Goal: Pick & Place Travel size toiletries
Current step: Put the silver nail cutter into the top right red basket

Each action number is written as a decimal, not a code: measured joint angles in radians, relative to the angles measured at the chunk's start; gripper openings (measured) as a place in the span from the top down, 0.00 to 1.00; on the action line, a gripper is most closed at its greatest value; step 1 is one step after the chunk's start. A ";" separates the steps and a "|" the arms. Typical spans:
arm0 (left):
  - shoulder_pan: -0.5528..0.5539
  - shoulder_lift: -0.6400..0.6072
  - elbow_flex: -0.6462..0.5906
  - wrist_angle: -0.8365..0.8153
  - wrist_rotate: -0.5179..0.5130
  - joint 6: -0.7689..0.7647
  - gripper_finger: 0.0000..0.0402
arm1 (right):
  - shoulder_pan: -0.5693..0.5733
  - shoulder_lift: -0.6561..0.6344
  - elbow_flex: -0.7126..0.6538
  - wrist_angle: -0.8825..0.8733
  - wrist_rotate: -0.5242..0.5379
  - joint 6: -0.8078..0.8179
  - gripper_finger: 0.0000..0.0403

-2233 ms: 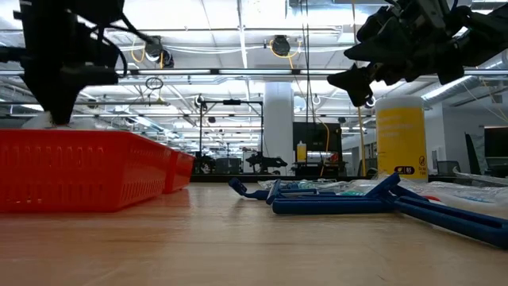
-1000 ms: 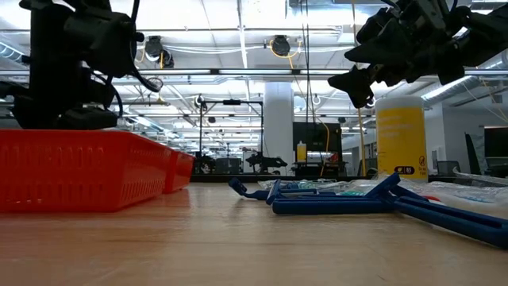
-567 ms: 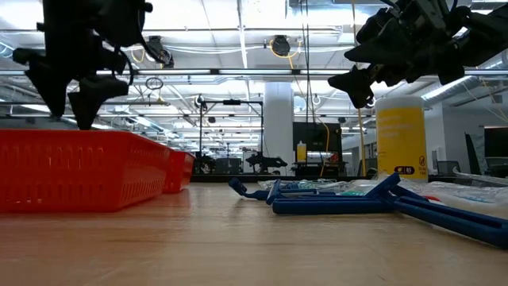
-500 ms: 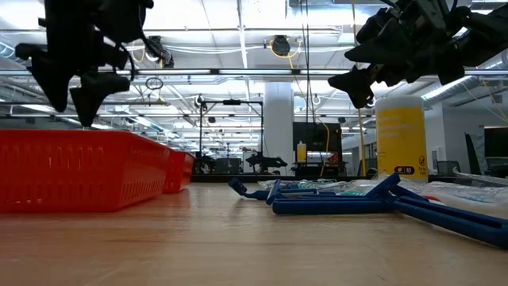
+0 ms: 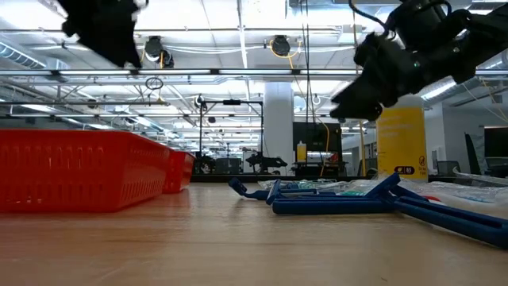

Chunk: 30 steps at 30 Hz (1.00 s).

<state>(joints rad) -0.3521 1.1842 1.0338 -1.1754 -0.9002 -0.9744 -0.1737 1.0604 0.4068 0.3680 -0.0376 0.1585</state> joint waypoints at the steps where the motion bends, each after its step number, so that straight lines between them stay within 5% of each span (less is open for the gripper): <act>1: -0.006 -0.033 -0.011 0.062 -0.019 0.064 0.26 | 0.008 0.007 0.003 -0.019 0.064 -0.015 0.35; 6: -0.005 -0.200 -0.098 0.396 0.012 0.424 0.26 | -0.005 0.080 0.091 -0.178 0.275 0.066 0.35; 13: 0.088 -0.370 -0.296 0.843 0.401 0.849 0.26 | -0.048 0.332 0.261 -0.350 0.303 0.157 0.35; 21: 0.260 -0.446 -0.375 0.895 0.440 0.918 0.26 | -0.123 0.564 0.399 -0.457 0.321 0.204 0.35; 30: 0.375 -0.437 -0.377 0.893 0.470 0.909 0.26 | -0.149 0.637 0.436 -0.524 0.247 0.244 0.35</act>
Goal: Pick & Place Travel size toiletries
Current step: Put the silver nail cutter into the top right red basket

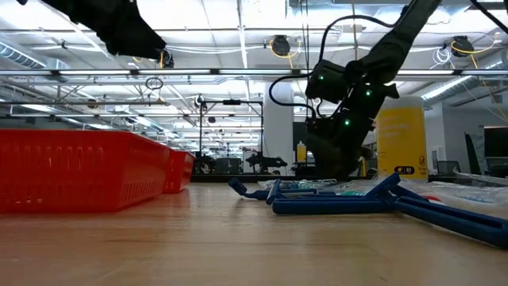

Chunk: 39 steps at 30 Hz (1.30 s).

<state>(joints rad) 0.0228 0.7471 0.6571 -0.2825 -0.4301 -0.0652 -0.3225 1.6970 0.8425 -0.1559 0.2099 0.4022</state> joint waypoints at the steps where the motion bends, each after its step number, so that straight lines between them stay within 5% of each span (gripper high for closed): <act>1: 0.004 0.000 0.000 0.000 -0.006 -0.008 0.26 | 0.000 -0.004 0.000 -0.020 0.002 0.003 0.35; 9: 0.041 0.000 0.000 0.005 -0.034 -0.051 0.26 | 0.002 -0.008 0.001 -0.070 0.001 -0.007 0.44; 22: 0.042 0.115 0.000 0.098 -0.063 -0.114 0.26 | 0.003 -0.013 -0.004 -0.044 -0.006 -0.147 0.89; 30: 0.043 0.264 0.000 0.168 -0.122 -0.102 0.26 | 0.013 -0.142 -0.007 0.032 -0.003 -0.266 0.90; 34: 0.057 0.332 -0.001 0.351 -0.118 -0.010 0.26 | 0.039 -0.231 -0.018 0.134 -0.023 -0.328 0.89; 39: 0.082 0.418 0.000 0.576 0.037 0.046 0.26 | 0.076 -0.309 -0.104 0.478 -0.176 -0.385 0.89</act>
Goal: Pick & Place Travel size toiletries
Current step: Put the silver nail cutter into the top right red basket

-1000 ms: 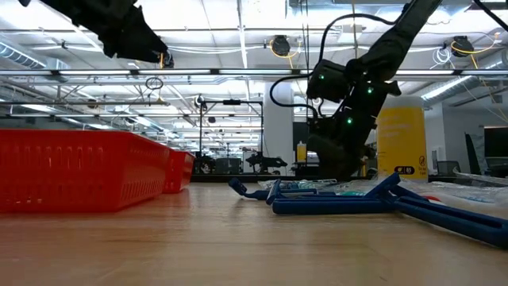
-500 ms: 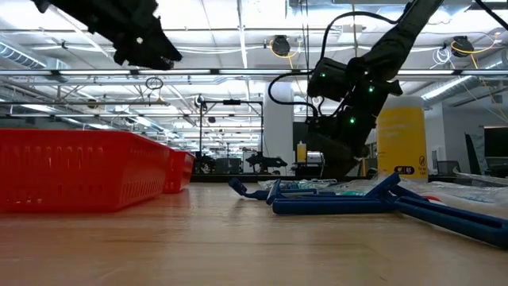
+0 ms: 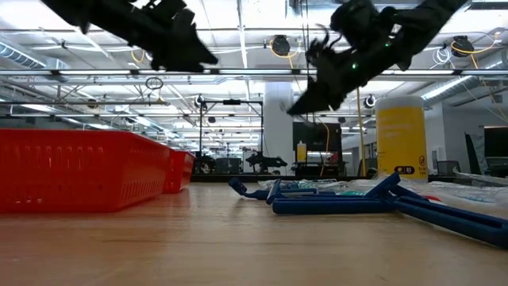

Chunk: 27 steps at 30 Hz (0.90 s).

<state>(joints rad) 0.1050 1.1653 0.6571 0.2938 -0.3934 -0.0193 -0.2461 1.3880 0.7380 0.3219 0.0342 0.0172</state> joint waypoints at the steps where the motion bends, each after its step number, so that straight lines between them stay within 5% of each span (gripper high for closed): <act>1: 0.006 0.017 0.000 0.037 0.044 -0.001 0.26 | 0.007 -0.006 -0.026 0.079 -0.032 -0.006 0.89; 7: 0.025 0.172 0.001 0.342 0.268 0.029 0.26 | 0.056 0.000 -0.144 0.510 -0.142 -0.051 0.89; 14: 0.025 0.379 0.017 0.712 0.482 0.060 0.26 | 0.095 -0.001 -0.190 0.646 -0.140 -0.061 0.89; 27: 0.025 0.553 0.182 0.695 0.527 0.023 0.26 | 0.116 -0.002 -0.190 0.638 -0.140 -0.061 0.89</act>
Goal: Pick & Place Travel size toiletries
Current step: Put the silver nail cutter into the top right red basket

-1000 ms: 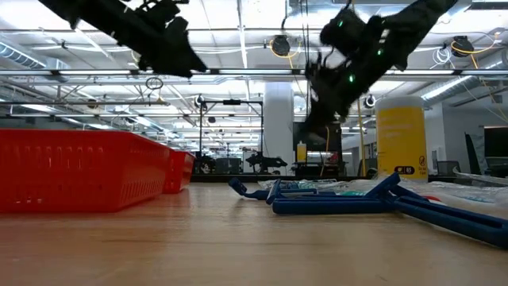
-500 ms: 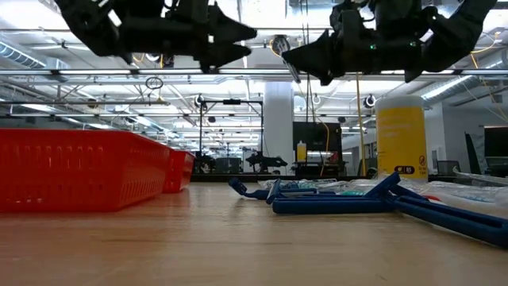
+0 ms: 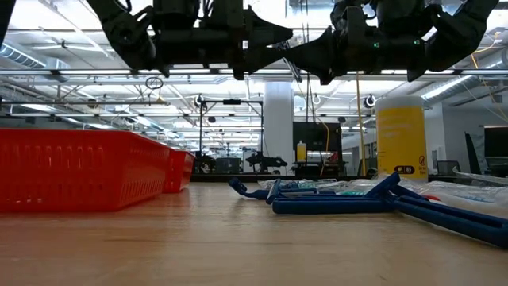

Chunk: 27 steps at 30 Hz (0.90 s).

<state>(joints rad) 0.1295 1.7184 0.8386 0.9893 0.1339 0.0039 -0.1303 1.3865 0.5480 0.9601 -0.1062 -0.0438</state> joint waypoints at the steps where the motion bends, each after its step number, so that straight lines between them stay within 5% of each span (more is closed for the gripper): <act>1: 0.000 0.000 0.001 -0.002 0.000 0.005 0.26 | 0.001 0.000 0.000 -0.001 0.000 -0.001 0.89; 8: 0.000 -0.001 0.001 -0.025 0.001 0.013 0.39 | 0.002 0.000 0.000 0.000 0.000 -0.001 0.89; 19: 0.000 0.000 0.001 -0.043 0.016 0.065 0.92 | 0.001 -0.001 0.000 -0.010 0.001 0.002 0.88; 27: 0.000 -0.053 0.000 -0.108 -0.031 0.068 0.91 | -0.001 -0.001 0.002 -0.144 0.016 0.027 0.64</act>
<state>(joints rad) 0.1291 1.6650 0.8387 0.8816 0.1034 0.0723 -0.1316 1.3853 0.5503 0.8161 -0.0898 -0.0171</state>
